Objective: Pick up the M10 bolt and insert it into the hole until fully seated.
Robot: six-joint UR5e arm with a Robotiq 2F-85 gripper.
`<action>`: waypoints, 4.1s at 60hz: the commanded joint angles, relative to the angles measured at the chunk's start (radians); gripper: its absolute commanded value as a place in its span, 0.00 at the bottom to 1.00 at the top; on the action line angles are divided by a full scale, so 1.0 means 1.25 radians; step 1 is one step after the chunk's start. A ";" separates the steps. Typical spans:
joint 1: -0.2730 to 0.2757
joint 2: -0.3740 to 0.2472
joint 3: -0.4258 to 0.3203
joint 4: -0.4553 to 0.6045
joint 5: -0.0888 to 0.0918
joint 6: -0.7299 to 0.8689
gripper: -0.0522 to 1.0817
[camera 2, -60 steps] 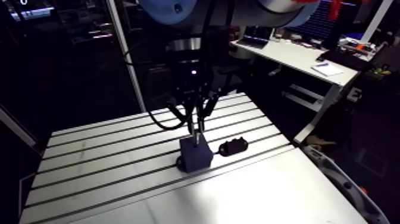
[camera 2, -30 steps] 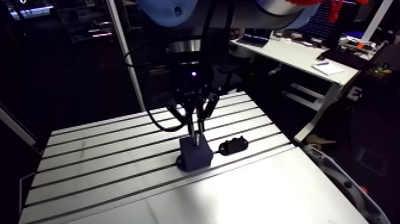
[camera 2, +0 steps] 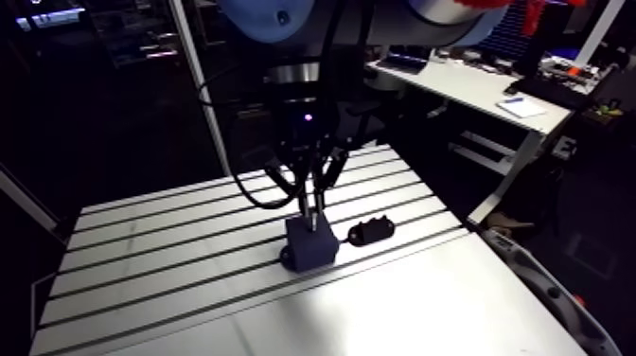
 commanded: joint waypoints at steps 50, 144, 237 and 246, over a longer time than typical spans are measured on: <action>0.008 0.002 0.000 -0.003 0.003 0.000 1.00; 0.007 0.015 0.025 -0.035 0.001 0.001 0.99; 0.029 -0.140 -0.269 0.228 0.071 -0.001 0.05; 0.031 -0.143 -0.265 0.227 0.072 -0.001 0.05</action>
